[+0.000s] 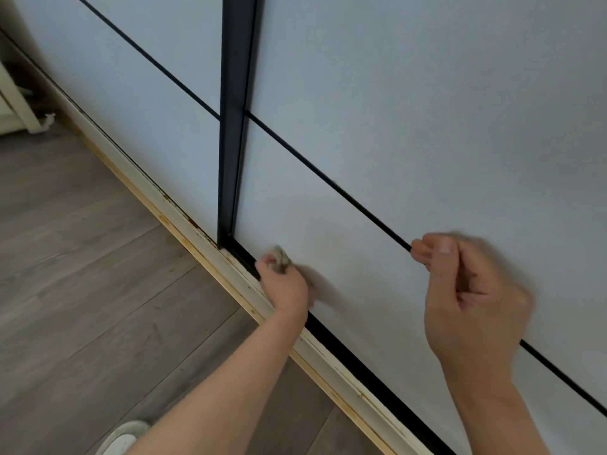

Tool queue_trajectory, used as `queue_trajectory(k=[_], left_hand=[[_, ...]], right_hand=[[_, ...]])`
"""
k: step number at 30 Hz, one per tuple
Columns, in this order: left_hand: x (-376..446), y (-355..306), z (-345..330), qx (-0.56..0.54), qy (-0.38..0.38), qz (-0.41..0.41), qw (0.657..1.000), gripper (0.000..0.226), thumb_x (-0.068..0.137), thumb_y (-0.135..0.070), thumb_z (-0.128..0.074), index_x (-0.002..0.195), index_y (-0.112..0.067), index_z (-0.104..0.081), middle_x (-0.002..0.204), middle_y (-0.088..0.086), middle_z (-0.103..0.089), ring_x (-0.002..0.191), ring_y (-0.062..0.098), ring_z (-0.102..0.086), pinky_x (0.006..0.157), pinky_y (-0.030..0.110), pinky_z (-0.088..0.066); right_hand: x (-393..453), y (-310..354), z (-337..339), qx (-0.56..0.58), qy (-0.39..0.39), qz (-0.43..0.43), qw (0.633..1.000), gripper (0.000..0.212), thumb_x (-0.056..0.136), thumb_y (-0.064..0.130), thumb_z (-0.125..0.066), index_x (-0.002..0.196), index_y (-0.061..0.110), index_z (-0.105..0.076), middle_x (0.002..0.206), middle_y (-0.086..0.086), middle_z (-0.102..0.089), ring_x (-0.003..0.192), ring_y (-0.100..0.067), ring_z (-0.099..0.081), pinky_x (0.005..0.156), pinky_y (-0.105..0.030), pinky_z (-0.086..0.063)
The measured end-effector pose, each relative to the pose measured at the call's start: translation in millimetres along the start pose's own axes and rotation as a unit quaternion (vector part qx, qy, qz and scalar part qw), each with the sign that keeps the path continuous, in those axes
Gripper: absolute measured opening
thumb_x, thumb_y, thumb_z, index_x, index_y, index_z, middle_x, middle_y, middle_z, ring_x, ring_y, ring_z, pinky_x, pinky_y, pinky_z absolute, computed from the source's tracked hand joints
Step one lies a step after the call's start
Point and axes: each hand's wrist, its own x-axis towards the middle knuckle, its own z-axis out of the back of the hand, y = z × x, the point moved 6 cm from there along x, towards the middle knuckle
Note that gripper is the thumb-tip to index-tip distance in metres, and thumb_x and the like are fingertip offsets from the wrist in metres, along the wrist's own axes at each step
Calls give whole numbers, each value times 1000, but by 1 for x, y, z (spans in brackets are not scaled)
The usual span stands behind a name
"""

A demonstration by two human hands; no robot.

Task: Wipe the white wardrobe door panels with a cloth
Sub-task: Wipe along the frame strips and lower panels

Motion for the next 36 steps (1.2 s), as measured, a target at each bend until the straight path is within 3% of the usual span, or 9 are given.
queue_trajectory(k=[5, 9, 11, 17, 20, 24, 29, 33, 36], left_hand=[[-7, -164, 12, -117, -7, -259, 959, 39, 96, -8, -46, 104, -44, -60, 120, -12, -61, 118, 11, -58, 104, 40, -50], [-3, -171, 16, -114, 16, -392, 913, 52, 98, -8, -36, 125, -42, -65, 132, -15, -60, 131, 11, -53, 108, 48, -47], [27, -133, 18, -91, 2, -358, 929, 51, 101, -7, -38, 130, -39, -65, 135, -17, -59, 131, 11, -53, 107, 49, -48], [106, -14, 27, 8, 13, -44, 999, 65, 95, 9, -40, 149, -26, -46, 145, 2, -53, 133, 27, -51, 113, 47, -43], [101, -12, 26, 24, 7, -6, 1000, 62, 95, 8, -39, 148, -23, -47, 140, 4, -56, 125, 26, -54, 110, 43, -45], [20, 14, 16, 63, 41, 13, 997, 32, 106, -13, -39, 90, -35, -54, 96, -4, -59, 99, 26, -61, 91, 42, -55], [-36, 48, 4, 37, 101, 79, 991, 18, 103, -6, -41, 102, -14, -58, 109, 12, -65, 89, 22, -63, 65, 30, -57], [-23, -76, 12, -6, 73, -121, 990, 17, 98, -15, -54, 92, -30, -60, 97, -7, -63, 94, 17, -65, 78, 49, -62], [-43, -173, 18, -105, 75, -329, 935, 11, 93, -19, -62, 92, -30, -57, 92, -11, -59, 87, 11, -59, 77, 47, -59]], right_hand=[[-3, -2, 2, 5, 9, 2, 1000, 23, 107, 28, -47, 97, 36, -66, 96, 18, -73, 91, -7, -74, 80, -37, -60], [-3, -1, 1, 10, 4, -2, 1000, 23, 106, 30, -46, 96, 38, -65, 95, 18, -73, 90, -8, -75, 80, -35, -60], [-2, -1, 1, 13, 3, -6, 1000, 23, 106, 30, -45, 95, 36, -65, 95, 19, -73, 90, -6, -75, 80, -34, -60], [-5, 0, 3, 16, 27, -1, 999, 21, 105, 31, -46, 99, 35, -65, 98, 23, -72, 94, -1, -73, 82, -29, -59], [-2, 1, 3, 24, 44, -1, 999, 18, 104, 32, -47, 100, 40, -64, 99, 23, -72, 95, 0, -73, 83, -21, -57], [-1, 4, 2, 37, 42, -17, 998, 19, 103, 33, -48, 98, 43, -63, 98, 20, -74, 96, -6, -74, 84, -26, -58], [-3, 3, 1, 40, 46, -27, 998, 20, 105, 28, -48, 100, 32, -67, 98, 14, -75, 96, -10, -74, 86, -32, -59], [-3, 0, 4, 46, 61, -36, 996, 20, 106, 23, -48, 103, 29, -67, 101, 16, -74, 99, -7, -73, 89, -31, -59], [-4, 1, 4, 53, 58, -27, 997, 21, 106, 24, -48, 103, 34, -66, 101, 18, -74, 99, -8, -73, 89, -33, -59]])
